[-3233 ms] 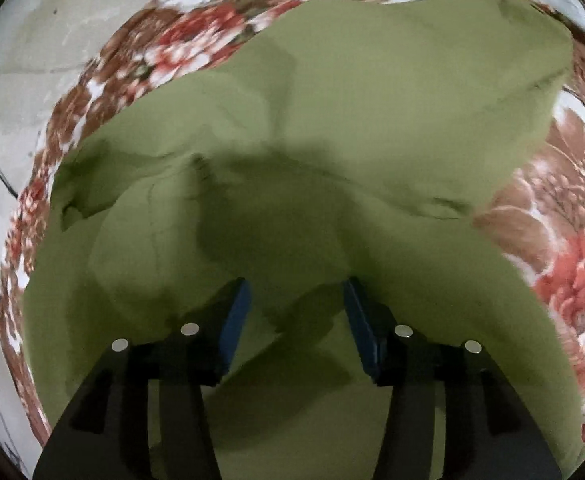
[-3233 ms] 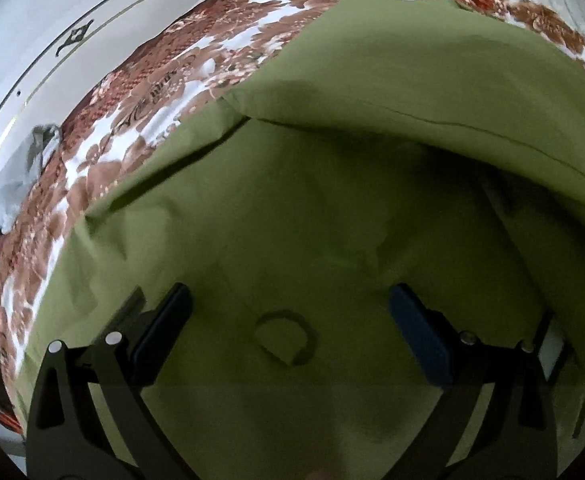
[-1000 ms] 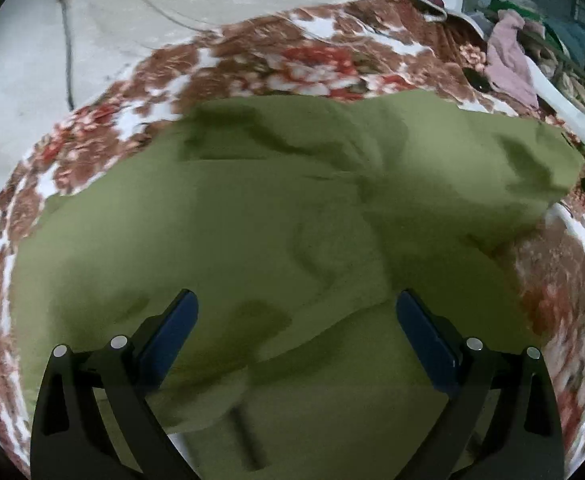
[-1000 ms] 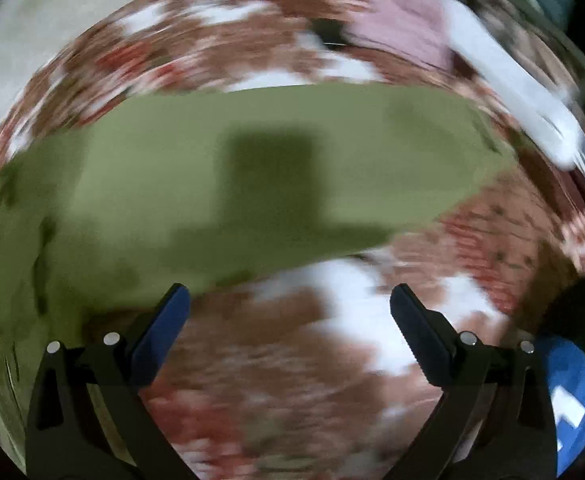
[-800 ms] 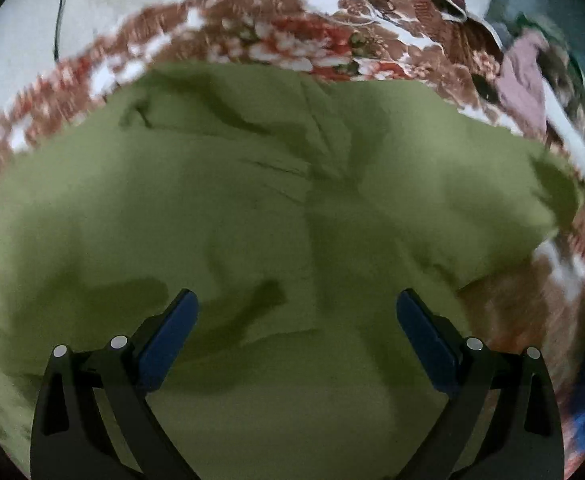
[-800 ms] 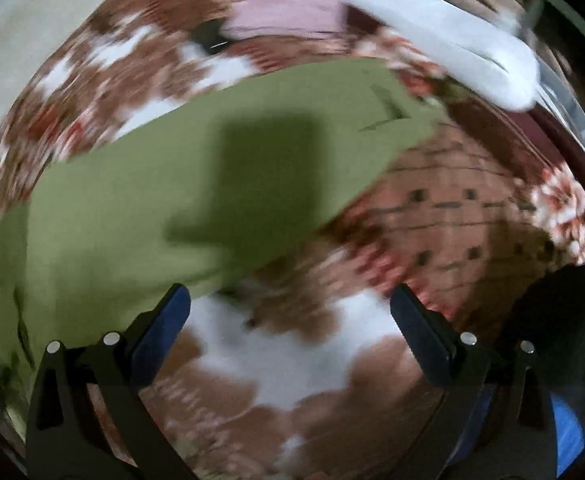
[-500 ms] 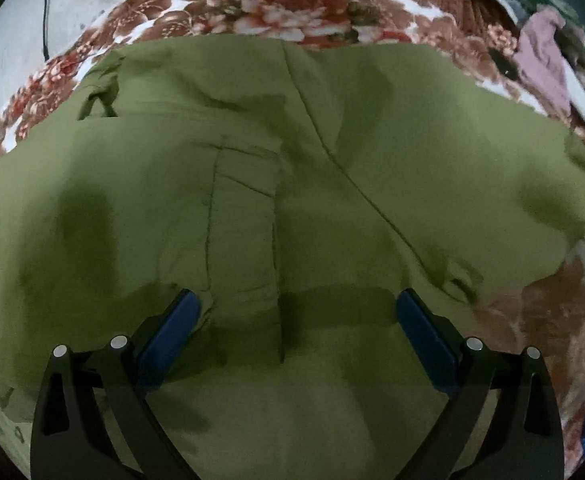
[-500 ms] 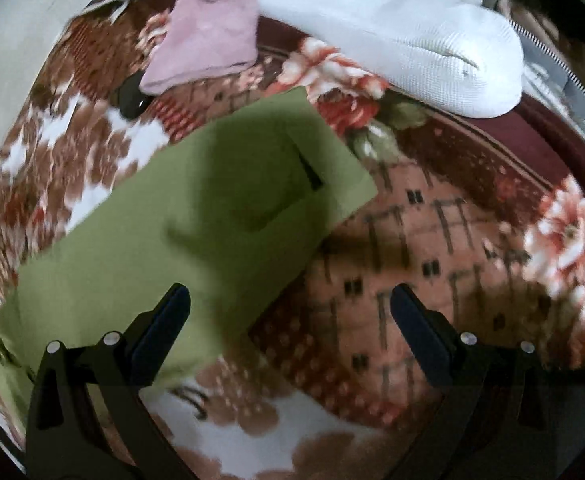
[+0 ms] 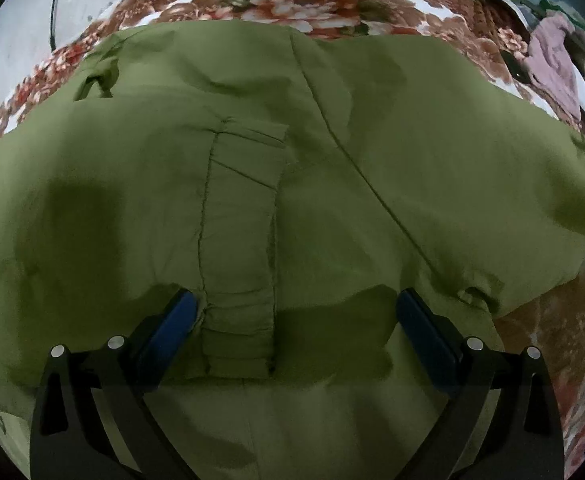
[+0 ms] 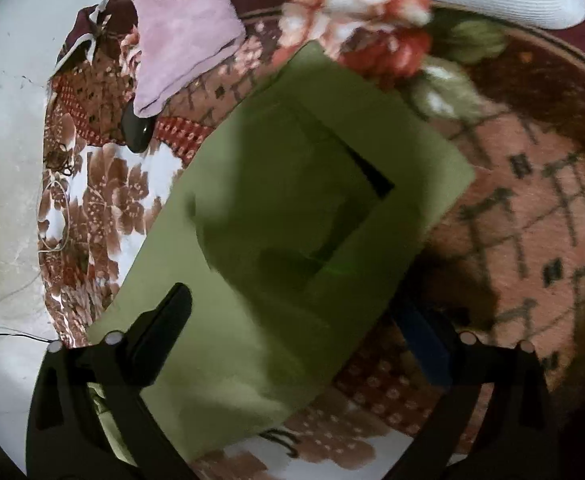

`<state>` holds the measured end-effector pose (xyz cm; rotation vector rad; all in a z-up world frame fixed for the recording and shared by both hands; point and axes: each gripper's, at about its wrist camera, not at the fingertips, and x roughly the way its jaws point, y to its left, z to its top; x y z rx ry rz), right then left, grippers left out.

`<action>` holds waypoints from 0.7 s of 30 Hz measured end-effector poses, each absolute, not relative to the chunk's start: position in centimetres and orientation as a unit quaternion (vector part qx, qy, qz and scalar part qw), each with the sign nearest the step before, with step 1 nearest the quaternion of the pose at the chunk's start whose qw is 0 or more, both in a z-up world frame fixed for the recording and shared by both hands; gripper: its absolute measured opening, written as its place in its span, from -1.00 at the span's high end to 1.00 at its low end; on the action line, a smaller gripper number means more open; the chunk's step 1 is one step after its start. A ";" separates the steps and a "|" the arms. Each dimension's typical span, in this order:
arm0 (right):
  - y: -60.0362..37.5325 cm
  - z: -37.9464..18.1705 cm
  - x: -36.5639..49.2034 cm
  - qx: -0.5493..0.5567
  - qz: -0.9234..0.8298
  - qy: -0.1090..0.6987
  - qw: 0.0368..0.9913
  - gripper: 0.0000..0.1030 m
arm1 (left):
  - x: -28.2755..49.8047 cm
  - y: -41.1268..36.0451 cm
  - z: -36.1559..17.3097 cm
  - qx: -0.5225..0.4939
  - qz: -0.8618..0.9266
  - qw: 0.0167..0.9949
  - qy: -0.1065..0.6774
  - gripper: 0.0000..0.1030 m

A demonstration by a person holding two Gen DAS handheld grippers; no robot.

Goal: Fold large clothes
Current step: 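Grasp the other sleeve with the right gripper and lift it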

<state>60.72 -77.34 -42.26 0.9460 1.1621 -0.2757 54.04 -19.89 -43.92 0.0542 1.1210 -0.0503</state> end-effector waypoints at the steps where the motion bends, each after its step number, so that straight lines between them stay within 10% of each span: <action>1: -77.5 -42.4 60.7 0.432 -0.127 0.525 0.723 -0.59 | 54.0 -19.8 -43.9 0.025 -0.025 0.847 0.531 -0.90; 12: -78.4 -41.0 60.0 0.447 -0.124 0.498 0.733 0.82 | 54.1 -19.6 -43.8 0.026 -0.035 0.847 0.530 -0.90; 21: -75.3 -36.1 59.9 0.369 -0.132 0.465 0.794 0.89 | 52.9 -21.0 -44.8 0.073 -0.011 0.862 0.501 -0.92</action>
